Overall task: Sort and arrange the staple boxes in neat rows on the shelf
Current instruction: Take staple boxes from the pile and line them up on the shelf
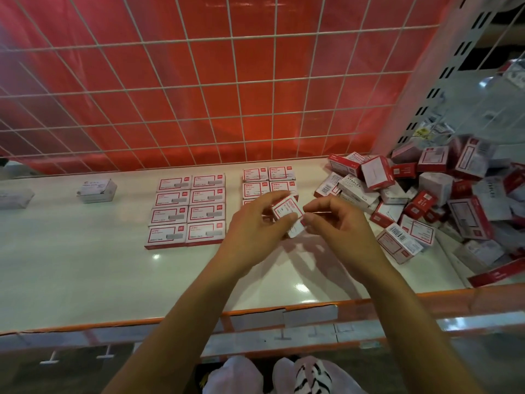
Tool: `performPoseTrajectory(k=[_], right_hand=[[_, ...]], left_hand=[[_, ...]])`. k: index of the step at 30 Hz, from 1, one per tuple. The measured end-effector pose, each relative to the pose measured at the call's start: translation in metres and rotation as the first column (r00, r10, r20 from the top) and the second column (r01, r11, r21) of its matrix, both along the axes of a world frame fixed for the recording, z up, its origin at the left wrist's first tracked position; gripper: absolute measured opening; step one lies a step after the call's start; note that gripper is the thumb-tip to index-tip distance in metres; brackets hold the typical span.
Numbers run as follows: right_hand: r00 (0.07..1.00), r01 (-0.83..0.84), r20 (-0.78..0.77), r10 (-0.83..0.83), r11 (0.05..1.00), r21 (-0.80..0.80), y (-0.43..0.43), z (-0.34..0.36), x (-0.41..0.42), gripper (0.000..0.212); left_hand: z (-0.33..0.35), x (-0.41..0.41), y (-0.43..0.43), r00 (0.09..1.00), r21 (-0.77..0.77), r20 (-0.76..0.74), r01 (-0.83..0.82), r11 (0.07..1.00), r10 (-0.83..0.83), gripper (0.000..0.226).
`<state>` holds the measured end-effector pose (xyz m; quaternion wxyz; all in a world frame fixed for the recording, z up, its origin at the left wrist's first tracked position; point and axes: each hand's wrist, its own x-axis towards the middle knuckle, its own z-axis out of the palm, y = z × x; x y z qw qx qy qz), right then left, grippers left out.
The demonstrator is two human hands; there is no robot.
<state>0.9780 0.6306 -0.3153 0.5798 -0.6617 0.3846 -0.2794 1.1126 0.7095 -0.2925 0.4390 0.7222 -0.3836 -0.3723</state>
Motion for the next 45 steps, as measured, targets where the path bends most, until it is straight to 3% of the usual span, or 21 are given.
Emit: performPoseTrajectory(k=[6, 11, 14, 18, 24, 29, 45], right_hand=[[0.977, -0.077, -0.215, 0.005, 0.941, -0.328, 0.011, -0.005, 0.007, 0.048], [0.948, -0.085, -0.311, -0.065, 0.892, -0.445, 0.006, -0.015, 0.015, 0.050], [0.937, -0.116, -0.345, -0.057, 0.880, -0.461, 0.001, -0.016, 0.016, 0.048], [0.917, -0.146, -0.393, -0.071, 0.856, -0.495, -0.007, -0.014, 0.017, 0.048], [0.866, -0.222, -0.493, -0.087, 0.817, -0.532, -0.016, -0.017, 0.022, 0.043], [0.823, -0.235, -0.559, -0.102, 0.834, -0.499, -0.021, -0.026, 0.030, 0.045], [0.859, -0.164, -0.498, -0.120, 0.856, -0.491, -0.020, -0.038, 0.040, 0.037]], left_hand=[[-0.009, -0.006, 0.001, 0.984, -0.059, -0.094, -0.154, 0.986, 0.148, 0.031], [-0.016, -0.008, 0.006, 0.993, -0.005, -0.078, -0.095, 0.996, 0.094, 0.035], [-0.018, -0.005, 0.010, 0.983, 0.048, 0.182, 0.000, 0.999, -0.008, 0.037], [-0.020, -0.005, 0.016, 0.804, 0.118, 0.590, 0.001, 0.993, -0.071, 0.042], [-0.033, -0.002, 0.022, 0.563, 0.197, 0.811, -0.010, 0.980, -0.157, 0.051], [-0.038, 0.001, 0.024, 0.490, 0.276, 0.840, -0.016, 0.961, -0.233, 0.056], [-0.046, 0.004, 0.023, 0.542, 0.285, 0.812, -0.041, 0.958, -0.218, 0.057]])
